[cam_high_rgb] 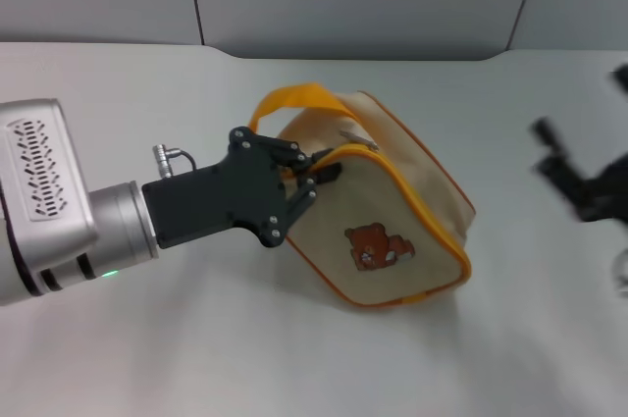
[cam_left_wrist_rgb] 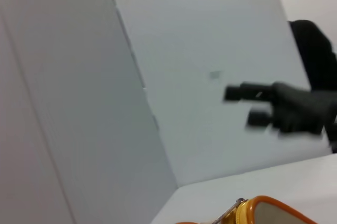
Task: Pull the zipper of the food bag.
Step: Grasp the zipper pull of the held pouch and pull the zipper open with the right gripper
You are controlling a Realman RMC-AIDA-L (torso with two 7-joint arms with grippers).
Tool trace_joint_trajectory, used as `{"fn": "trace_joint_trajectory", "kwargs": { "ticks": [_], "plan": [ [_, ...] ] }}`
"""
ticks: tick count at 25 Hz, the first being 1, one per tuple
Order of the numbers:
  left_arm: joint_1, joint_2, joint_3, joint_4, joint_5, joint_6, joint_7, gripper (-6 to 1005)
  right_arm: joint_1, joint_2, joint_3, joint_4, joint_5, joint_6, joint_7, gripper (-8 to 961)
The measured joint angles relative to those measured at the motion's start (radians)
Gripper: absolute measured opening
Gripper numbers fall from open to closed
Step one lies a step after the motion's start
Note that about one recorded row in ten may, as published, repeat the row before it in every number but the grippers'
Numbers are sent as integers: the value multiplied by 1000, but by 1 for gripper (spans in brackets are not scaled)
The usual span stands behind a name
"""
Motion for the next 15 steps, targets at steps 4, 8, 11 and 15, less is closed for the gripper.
{"fn": "trace_joint_trajectory", "kwargs": {
  "ticks": [4,8,11,15],
  "plan": [
    [-7,0,28,12,2,-4,0,60,51,1,-28,204,-3,136,-427,784],
    [-8,0,29,14,-1,-7,0,60,99,1,-33,315,-51,289,-644,784],
    [-8,0,27,14,-1,-7,0,59,101,1,-27,324,-78,307,-664,784],
    [-7,0,22,14,-3,-7,0,59,95,1,-25,328,-93,281,-679,784]
  ]
}}
